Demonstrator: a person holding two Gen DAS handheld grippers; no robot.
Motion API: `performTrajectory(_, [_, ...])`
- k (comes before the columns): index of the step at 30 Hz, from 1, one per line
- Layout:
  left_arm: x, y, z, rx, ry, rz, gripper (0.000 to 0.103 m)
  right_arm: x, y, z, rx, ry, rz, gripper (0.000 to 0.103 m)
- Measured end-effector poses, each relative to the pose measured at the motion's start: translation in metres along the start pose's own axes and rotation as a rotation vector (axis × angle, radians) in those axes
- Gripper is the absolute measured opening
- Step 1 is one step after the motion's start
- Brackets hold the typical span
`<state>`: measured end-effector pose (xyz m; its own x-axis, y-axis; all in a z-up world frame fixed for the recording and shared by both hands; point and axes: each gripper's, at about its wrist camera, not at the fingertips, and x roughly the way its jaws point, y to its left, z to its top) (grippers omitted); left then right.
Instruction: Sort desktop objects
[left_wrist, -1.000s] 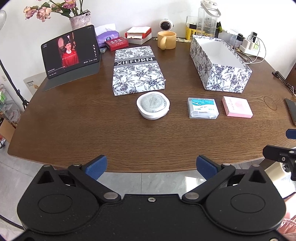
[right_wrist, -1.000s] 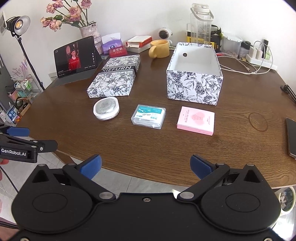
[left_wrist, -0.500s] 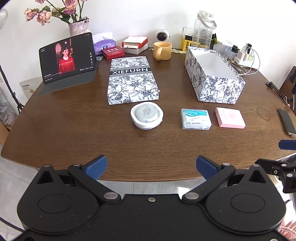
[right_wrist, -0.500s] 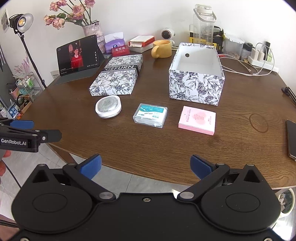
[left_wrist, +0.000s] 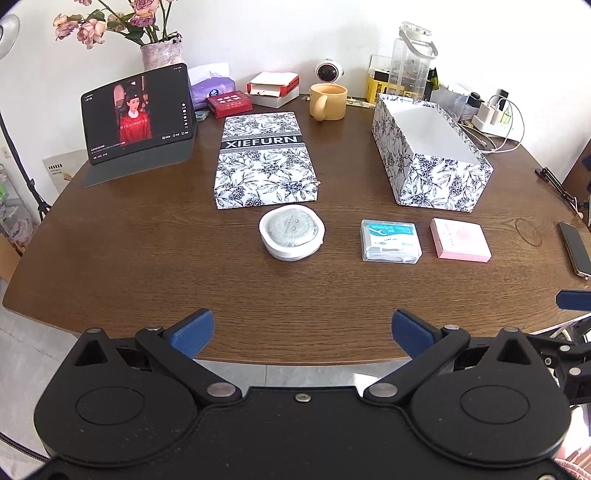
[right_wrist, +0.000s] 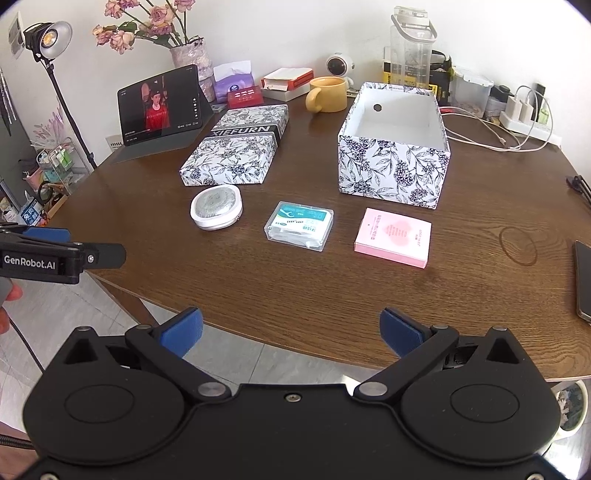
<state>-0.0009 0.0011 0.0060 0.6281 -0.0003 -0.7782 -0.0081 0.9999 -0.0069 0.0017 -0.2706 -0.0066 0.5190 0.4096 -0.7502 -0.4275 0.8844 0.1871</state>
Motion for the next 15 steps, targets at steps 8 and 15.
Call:
performTrajectory(8, [0.001, -0.015, 0.001, 0.007, 0.002, 0.008, 0.103, 0.000, -0.006, -0.003, -0.003, 0.002, 0.007, 0.103])
performTrajectory(15, [-0.001, -0.025, 0.002, 0.006, -0.016, 0.017, 0.103, -0.001, -0.012, -0.006, 0.003, 0.002, 0.010, 0.103])
